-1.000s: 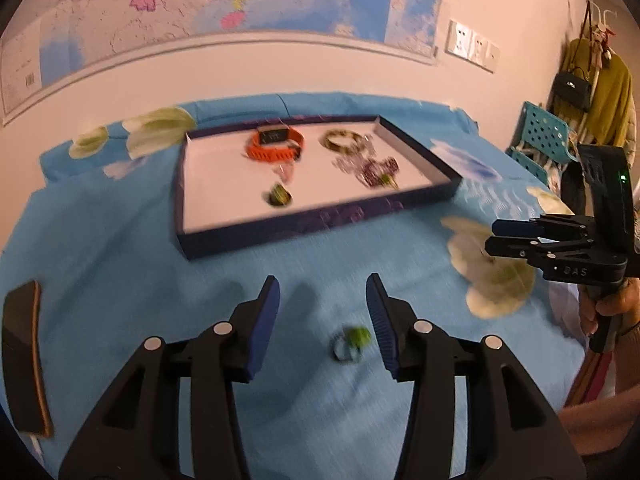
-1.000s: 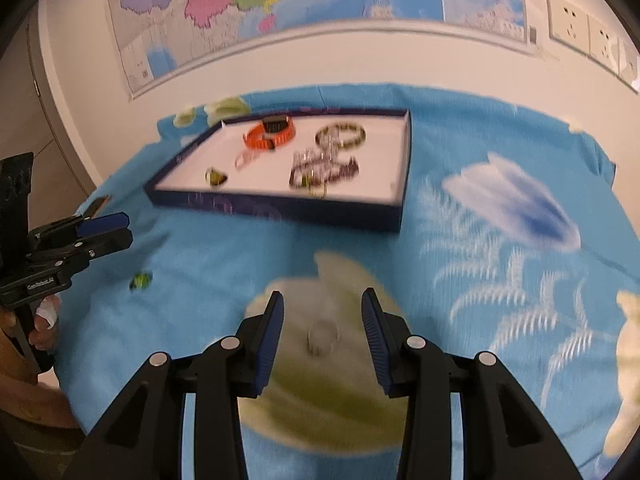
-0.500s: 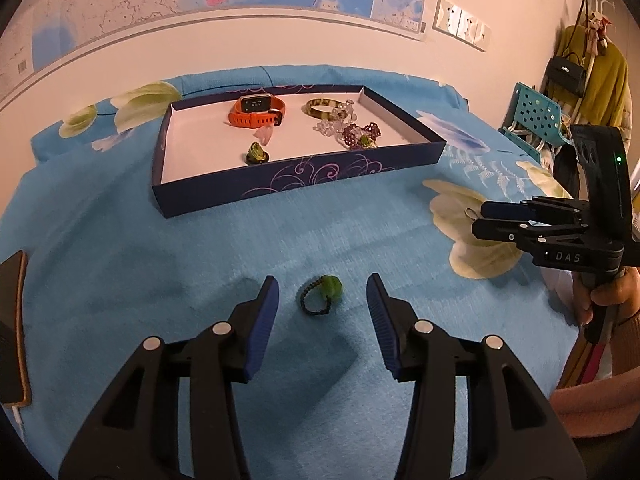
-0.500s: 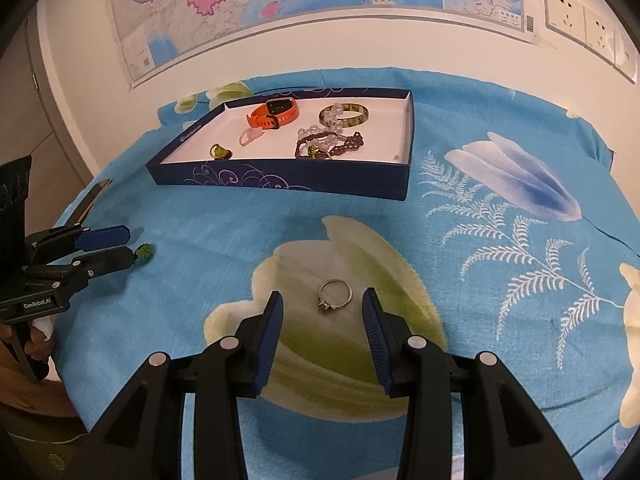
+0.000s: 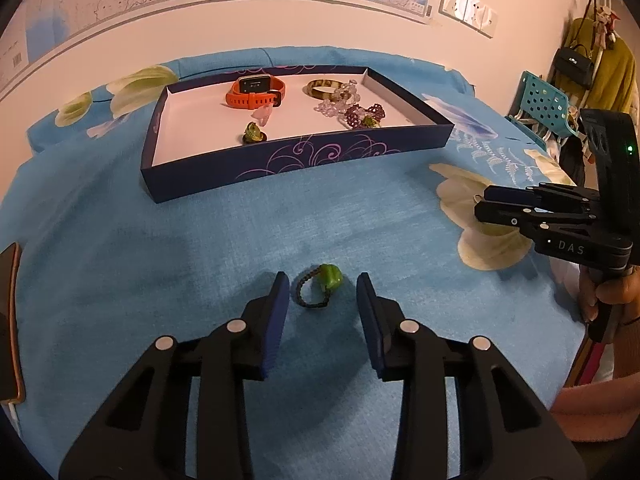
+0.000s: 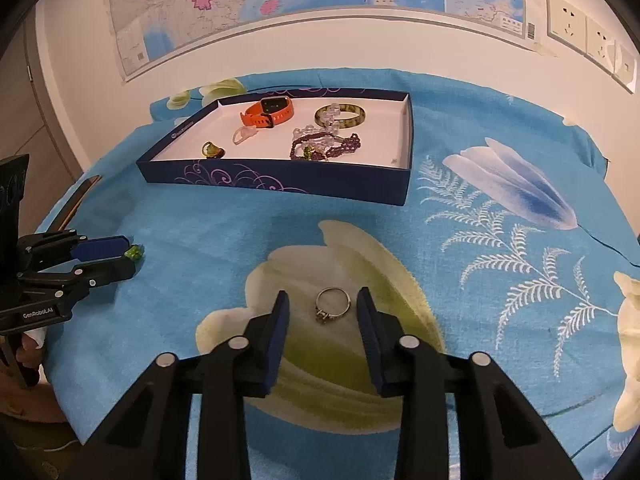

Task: Organize jewelry
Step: 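Grasp the green bead cord ring with the left tool while the right tool grasps the silver ring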

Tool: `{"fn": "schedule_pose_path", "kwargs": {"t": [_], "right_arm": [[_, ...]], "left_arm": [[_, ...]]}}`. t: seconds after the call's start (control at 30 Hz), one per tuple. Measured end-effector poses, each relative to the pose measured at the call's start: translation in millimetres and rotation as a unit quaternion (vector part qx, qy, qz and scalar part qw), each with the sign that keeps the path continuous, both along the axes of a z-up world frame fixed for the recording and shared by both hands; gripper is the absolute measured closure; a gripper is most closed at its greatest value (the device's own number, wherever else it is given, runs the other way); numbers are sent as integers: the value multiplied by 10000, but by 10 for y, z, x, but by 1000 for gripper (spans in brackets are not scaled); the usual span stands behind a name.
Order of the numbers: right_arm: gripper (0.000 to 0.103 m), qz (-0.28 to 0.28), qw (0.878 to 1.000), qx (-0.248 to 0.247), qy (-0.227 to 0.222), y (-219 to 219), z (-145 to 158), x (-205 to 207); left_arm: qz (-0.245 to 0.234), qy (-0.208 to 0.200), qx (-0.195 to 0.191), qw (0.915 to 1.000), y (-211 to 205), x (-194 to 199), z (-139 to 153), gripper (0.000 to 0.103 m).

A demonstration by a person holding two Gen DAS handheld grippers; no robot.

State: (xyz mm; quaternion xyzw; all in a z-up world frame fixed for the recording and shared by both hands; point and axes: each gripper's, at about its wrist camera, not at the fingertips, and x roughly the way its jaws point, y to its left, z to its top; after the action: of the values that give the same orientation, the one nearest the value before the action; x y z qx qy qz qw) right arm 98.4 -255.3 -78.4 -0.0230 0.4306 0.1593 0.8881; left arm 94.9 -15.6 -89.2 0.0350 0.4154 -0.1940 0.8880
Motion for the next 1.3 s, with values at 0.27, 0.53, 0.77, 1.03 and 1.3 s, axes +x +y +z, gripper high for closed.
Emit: {"fn": "schedule_pose_path", "kwargs": {"t": [0.27, 0.53, 0.77, 1.03, 1.3], "right_arm": [[86, -33, 10000, 4, -11, -13, -12, 27], [87, -52, 10000, 68, -8, -30, -12, 35], [87, -61, 9998, 201, -42, -43, 13, -1], [87, -25, 9993, 332, -146, -24, 92, -36], [87, 11, 9989, 401, -244, 1, 166, -31]], "left_arm": [[80, -9, 44, 10000, 2, 16, -5, 79], [142, -2, 7, 9999, 25, 27, 0, 82], [164, -28, -51, 9998, 53, 15, 18, 84], [144, -160, -130, 9997, 69, -23, 105, 84], [121, -280, -200, 9993, 83, -41, 196, 84]]}}
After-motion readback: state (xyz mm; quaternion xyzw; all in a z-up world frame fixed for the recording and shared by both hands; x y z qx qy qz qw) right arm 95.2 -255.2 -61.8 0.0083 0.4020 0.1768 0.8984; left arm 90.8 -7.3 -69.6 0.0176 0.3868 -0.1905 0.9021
